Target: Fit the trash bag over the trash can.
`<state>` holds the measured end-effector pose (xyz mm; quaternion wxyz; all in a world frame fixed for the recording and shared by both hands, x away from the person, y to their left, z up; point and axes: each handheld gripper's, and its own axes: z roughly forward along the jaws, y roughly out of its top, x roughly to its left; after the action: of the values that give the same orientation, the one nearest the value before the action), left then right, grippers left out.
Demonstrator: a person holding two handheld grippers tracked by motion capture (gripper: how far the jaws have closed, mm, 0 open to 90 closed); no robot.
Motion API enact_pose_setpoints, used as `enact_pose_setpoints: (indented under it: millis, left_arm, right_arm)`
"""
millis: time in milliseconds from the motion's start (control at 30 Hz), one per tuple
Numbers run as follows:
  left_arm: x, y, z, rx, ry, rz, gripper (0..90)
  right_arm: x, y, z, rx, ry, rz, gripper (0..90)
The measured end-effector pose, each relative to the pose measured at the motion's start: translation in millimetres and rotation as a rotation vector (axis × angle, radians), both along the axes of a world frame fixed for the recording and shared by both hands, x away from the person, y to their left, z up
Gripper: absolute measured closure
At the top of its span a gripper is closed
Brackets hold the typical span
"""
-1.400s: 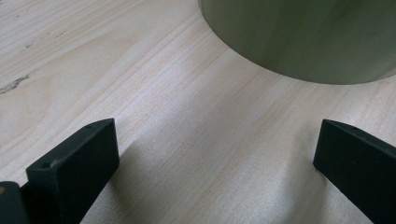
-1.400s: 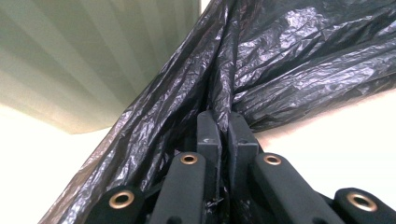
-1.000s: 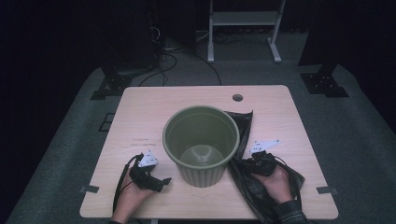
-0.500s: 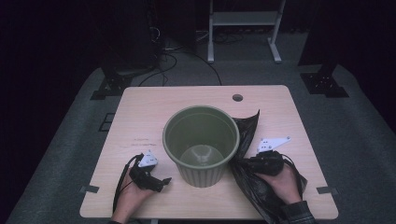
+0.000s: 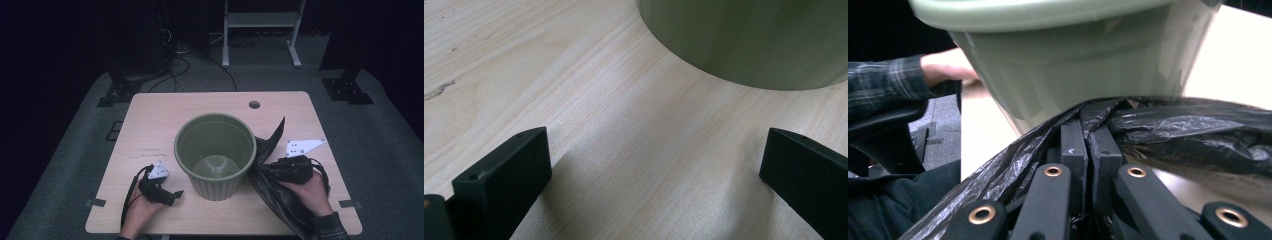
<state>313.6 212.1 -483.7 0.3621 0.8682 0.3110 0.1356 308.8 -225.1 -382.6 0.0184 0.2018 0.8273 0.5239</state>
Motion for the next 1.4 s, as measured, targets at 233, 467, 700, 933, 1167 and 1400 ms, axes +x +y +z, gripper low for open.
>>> enact_pose_setpoints:
  millis: [233,467,700,933,1167,1400]
  left_arm:
    - [0.0,0.1,0.1,0.002,0.0,-0.002,0.0]
    - [0.1,0.2,0.1,0.002,0.0,-0.002,0.0]
    - [0.1,0.2,0.1,0.002,0.0,-0.002,0.0]
    - [0.1,0.1,-0.1,0.001,-0.001,-0.001,0.0]
    - [0.1,0.1,-0.1,0.001,-0.002,-0.001,0.0]
    - [0.1,0.1,-0.1,0.001,-0.002,-0.002,0.0]
  right_arm:
    - [-5.4,0.5,19.5,0.029,-0.025,0.055,87.5]
    - [-11.1,-0.4,39.5,0.096,-0.043,0.118,87.5]
    - [-11.1,-0.4,57.8,0.153,-0.052,0.161,87.5]
    - [-6.8,6.9,76.0,0.187,-0.058,0.205,87.5]
    - [0.1,23.3,89.4,0.197,-0.06,0.24,87.5]
    - [9.2,43.5,94.9,0.213,-0.042,0.257,87.5]
